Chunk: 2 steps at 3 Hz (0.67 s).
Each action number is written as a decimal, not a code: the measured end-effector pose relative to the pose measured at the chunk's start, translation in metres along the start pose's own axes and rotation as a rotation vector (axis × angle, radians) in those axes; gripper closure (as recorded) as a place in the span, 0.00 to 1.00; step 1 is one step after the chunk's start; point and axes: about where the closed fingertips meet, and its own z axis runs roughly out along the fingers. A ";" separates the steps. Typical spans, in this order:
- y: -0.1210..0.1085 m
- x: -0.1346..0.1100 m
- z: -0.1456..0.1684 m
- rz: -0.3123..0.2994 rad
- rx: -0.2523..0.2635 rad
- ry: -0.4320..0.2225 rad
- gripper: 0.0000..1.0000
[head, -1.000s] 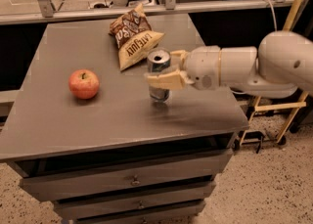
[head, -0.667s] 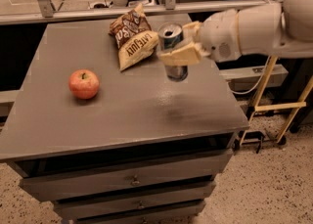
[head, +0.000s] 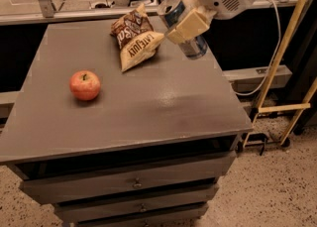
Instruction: Knock redbull can over
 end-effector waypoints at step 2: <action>0.037 -0.015 0.073 -0.203 -0.146 0.362 1.00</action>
Offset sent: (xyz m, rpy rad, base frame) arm -0.0108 0.0931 -0.0876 -0.7120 0.0845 0.2037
